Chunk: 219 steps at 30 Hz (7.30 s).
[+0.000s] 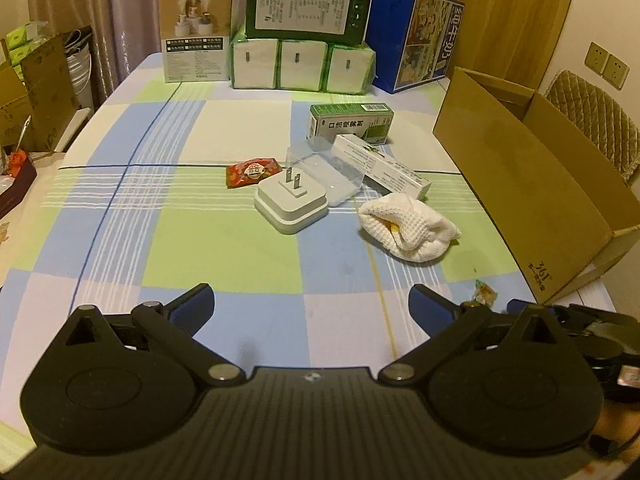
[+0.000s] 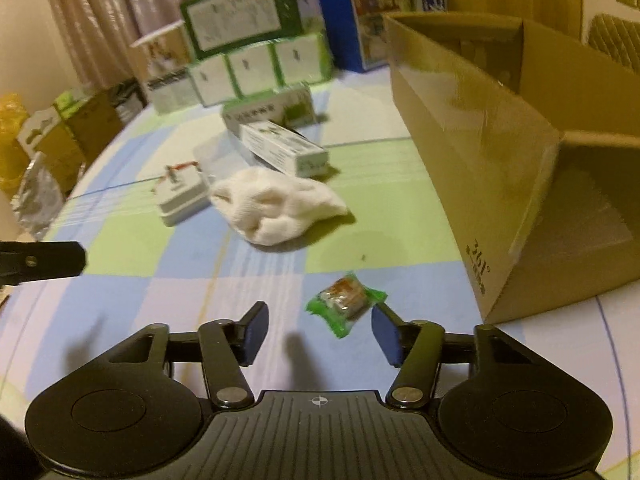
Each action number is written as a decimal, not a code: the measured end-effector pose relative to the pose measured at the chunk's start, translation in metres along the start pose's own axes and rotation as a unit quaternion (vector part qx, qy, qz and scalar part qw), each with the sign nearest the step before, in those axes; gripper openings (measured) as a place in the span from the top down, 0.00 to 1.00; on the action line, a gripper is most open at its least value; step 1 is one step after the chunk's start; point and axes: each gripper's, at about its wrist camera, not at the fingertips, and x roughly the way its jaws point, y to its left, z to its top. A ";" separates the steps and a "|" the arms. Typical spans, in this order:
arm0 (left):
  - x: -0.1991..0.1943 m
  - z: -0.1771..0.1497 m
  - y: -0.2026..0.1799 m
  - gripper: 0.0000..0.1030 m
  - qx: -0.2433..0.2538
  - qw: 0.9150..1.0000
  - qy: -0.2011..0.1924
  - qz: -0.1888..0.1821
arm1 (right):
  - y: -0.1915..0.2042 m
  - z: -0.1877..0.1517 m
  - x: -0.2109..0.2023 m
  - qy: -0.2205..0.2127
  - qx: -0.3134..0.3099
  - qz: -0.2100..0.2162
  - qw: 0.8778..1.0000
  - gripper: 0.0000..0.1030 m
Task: Organize objects
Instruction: 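Grasp the green-wrapped candy with the right tool, then grasp the white knit glove with the left tool, then carry the glove and candy into the cardboard box and open both tools, then withdraw both tools from the box back over the table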
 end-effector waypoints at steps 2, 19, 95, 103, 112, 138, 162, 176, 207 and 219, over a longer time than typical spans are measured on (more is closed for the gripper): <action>0.006 0.002 -0.001 0.01 0.001 1.000 0.002 -0.001 | -0.001 0.002 0.006 -0.002 0.002 -0.006 1.000 0.51; 0.044 0.011 -0.014 0.01 0.043 0.998 0.009 -0.041 | 0.006 0.008 0.018 -0.029 -0.046 -0.038 0.998 0.82; -0.104 -0.031 -0.085 0.72 0.040 0.996 -0.049 -0.069 | -0.001 -0.002 -0.168 -0.130 -0.047 -0.020 0.990 0.82; -0.106 -0.029 -0.091 0.72 0.047 0.995 -0.051 -0.068 | -0.009 0.000 -0.173 -0.132 -0.041 -0.022 0.990 0.82; -0.105 -0.024 -0.101 0.72 0.057 0.994 -0.051 -0.076 | -0.024 0.003 -0.180 -0.135 -0.033 -0.035 0.990 0.82; -0.080 0.021 -0.196 0.72 0.118 0.983 -0.058 -0.130 | -0.115 0.044 -0.201 -0.141 0.004 -0.064 0.988 0.82; -0.005 0.080 -0.262 0.72 0.137 0.981 -0.041 -0.134 | -0.186 0.107 -0.165 -0.132 -0.002 -0.063 0.989 0.82; 0.016 0.090 -0.268 0.57 0.131 0.980 -0.046 -0.141 | -0.211 0.110 -0.149 -0.127 0.033 -0.051 0.990 0.82; -0.017 0.051 -0.181 0.51 0.087 0.992 -0.034 -0.089 | -0.186 0.106 -0.162 -0.143 0.044 -0.001 0.989 0.46; -0.054 0.027 -0.151 0.36 0.080 0.994 -0.036 -0.069 | -0.128 0.076 -0.202 -0.151 0.027 0.008 0.988 0.33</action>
